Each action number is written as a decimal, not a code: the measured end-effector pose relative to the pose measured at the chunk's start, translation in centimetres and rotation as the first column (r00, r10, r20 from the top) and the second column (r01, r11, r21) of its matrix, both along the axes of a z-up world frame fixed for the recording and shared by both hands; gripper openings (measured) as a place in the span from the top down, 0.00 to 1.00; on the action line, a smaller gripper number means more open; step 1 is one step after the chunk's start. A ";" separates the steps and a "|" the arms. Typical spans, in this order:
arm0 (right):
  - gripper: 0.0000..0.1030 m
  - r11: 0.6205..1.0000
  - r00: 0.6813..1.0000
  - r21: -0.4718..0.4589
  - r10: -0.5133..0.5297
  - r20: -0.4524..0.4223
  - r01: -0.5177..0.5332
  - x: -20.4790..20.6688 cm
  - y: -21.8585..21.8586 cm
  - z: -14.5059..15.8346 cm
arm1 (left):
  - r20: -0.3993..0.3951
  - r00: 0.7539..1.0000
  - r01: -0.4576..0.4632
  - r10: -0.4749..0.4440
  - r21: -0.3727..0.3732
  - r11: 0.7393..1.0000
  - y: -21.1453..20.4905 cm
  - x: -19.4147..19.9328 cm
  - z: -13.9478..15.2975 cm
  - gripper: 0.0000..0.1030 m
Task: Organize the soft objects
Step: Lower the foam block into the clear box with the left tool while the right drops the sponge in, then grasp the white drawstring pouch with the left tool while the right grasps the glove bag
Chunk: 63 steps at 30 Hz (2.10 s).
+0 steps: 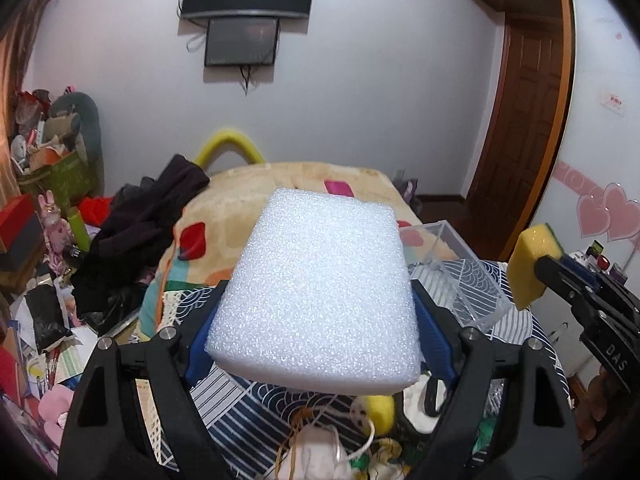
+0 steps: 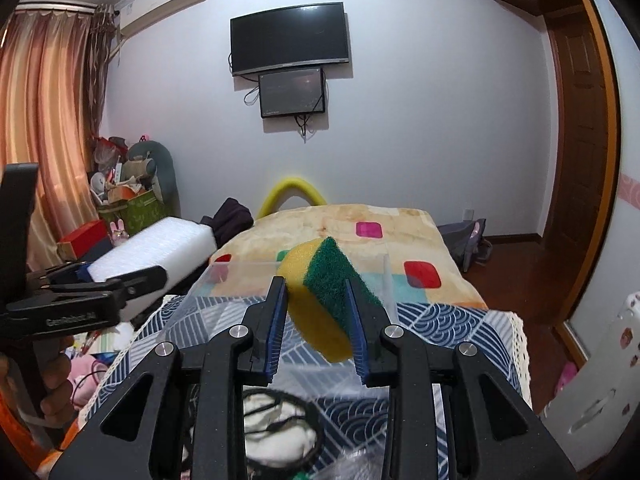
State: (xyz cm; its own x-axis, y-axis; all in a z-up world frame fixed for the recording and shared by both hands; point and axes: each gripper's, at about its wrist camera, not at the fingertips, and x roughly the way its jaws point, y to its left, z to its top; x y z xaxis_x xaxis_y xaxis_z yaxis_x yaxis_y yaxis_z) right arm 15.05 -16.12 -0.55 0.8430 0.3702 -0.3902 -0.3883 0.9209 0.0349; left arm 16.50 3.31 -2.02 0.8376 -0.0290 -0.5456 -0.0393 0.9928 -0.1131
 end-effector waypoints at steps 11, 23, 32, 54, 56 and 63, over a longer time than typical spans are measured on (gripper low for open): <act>0.74 0.994 0.994 -0.102 0.023 -0.105 -0.034 4.1 2.2 -2.3 | -0.198 0.979 0.043 -0.047 -0.027 0.999 -0.6 6.3 -3.3 0.19; 0.72 0.978 0.976 -0.200 0.022 -0.215 -0.066 5.7 2.7 -5.1 | -0.270 0.958 0.092 -0.095 -0.024 0.996 -1.8 8.0 -4.9 0.18; 0.67 0.987 0.980 -0.146 0.034 -0.197 -0.064 4.8 1.4 -3.6 | -0.229 0.965 0.124 -0.124 -0.013 0.992 -1.8 6.7 -4.0 0.15; 0.38 0.998 1.000 -0.059 0.016 0.012 -0.016 -3.2 -2.1 1.0 | 0.040 0.996 0.083 -0.084 0.018 0.996 0.5 -5.3 1.6 0.02; 0.38 0.998 1.000 -0.062 -0.002 -0.002 0.002 -3.5 -2.5 0.3 | 0.027 0.997 0.074 -0.074 0.013 0.997 0.9 -6.0 0.7 0.02; 0.38 0.995 0.993 -0.089 -0.053 -0.105 0.044 -3.5 -3.7 -3.2 | -0.042 0.998 0.054 -0.053 0.016 0.998 1.7 -7.5 -2.9 0.02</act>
State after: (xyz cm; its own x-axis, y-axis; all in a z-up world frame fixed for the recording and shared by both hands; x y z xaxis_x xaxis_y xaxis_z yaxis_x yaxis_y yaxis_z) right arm 11.51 -19.85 -3.78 0.8106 0.2910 -0.5082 -0.3416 0.9398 -0.0067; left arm 9.04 5.06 -4.88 0.8116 -0.0637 -0.5807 0.0095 0.9953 -0.0959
